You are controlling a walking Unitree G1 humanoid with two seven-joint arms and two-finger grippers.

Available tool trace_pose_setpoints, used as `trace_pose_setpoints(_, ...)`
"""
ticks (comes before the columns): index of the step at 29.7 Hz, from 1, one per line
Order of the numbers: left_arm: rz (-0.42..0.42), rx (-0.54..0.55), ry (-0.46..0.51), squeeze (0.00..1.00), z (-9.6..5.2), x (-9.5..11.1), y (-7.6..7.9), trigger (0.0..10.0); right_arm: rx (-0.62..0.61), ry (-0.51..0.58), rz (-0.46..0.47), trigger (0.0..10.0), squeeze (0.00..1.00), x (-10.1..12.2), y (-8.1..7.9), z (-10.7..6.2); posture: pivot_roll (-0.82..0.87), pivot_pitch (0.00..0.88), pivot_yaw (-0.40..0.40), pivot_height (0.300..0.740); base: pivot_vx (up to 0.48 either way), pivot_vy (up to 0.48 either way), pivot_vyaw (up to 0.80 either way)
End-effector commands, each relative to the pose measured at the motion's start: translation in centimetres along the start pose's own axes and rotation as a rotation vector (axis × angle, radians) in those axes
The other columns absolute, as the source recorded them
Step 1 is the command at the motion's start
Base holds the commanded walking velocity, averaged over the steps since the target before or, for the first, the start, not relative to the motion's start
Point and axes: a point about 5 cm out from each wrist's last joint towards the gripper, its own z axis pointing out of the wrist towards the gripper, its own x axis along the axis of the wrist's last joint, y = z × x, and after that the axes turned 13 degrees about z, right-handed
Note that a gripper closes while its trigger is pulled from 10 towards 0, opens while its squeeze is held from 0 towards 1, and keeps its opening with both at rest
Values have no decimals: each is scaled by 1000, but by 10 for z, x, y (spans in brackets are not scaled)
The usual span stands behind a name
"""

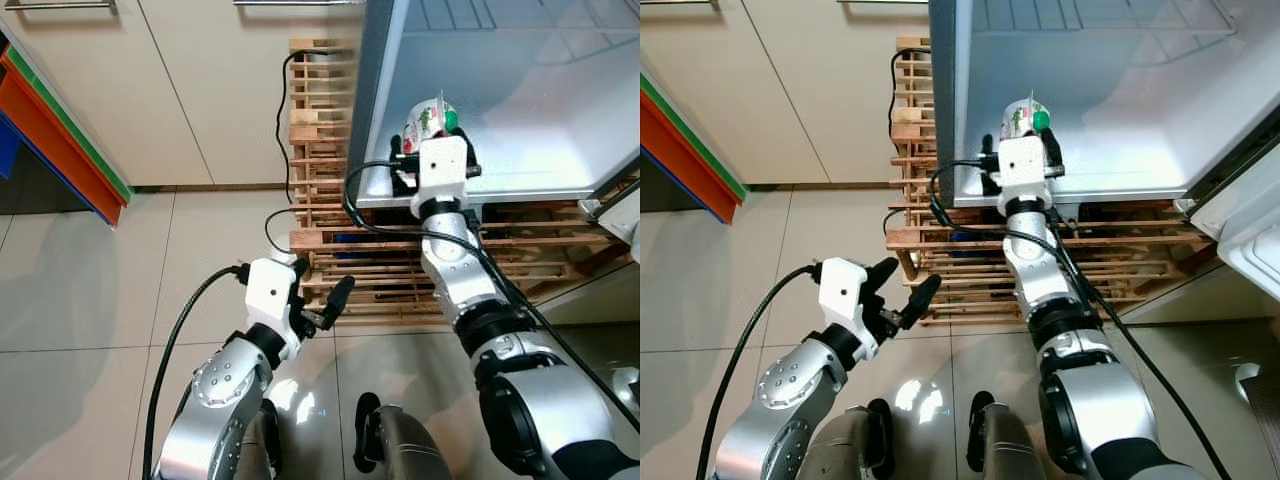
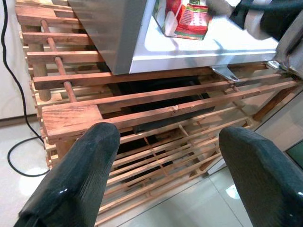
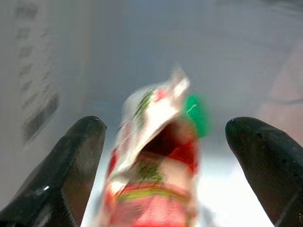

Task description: Restocking fridge

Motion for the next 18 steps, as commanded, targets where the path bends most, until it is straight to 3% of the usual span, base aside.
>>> trace_pose_setpoints(1, -11, -13, -8, 0, -1, -4, 4, 10000, -18, 21, 5, 10000, 0, 2, 3, -2, 177, 265, -18, 740, 0, 0, 0)
trace_pose_setpoints(4, -8, -12, -14, 0, -3, -7, 4, 10000, -35, 190, -12, 10000, 0, 31, 8, -2, 171, 266, -18, 740, 0, 0, 0)
trace_pose_setpoints(8, -5, -15, -19, 0, -3, -9, 3, 10000, -70, 256, -18, 10000, 0, 44, 15, -6, 164, 266, -16, 740, 0, 0, 0)
trace_pose_setpoints(15, -3, -23, -21, 0, -2, -10, 4, 10000, -194, 346, -31, 10000, 0, 64, 38, -14, 156, 261, -11, 740, 0, 0, 0)
trace_pose_setpoints(18, -3, -28, -21, 0, 0, -11, 3, 10000, -245, 296, -50, 10000, 0, 57, 52, -18, 150, 257, -10, 740, 0, 0, 0)
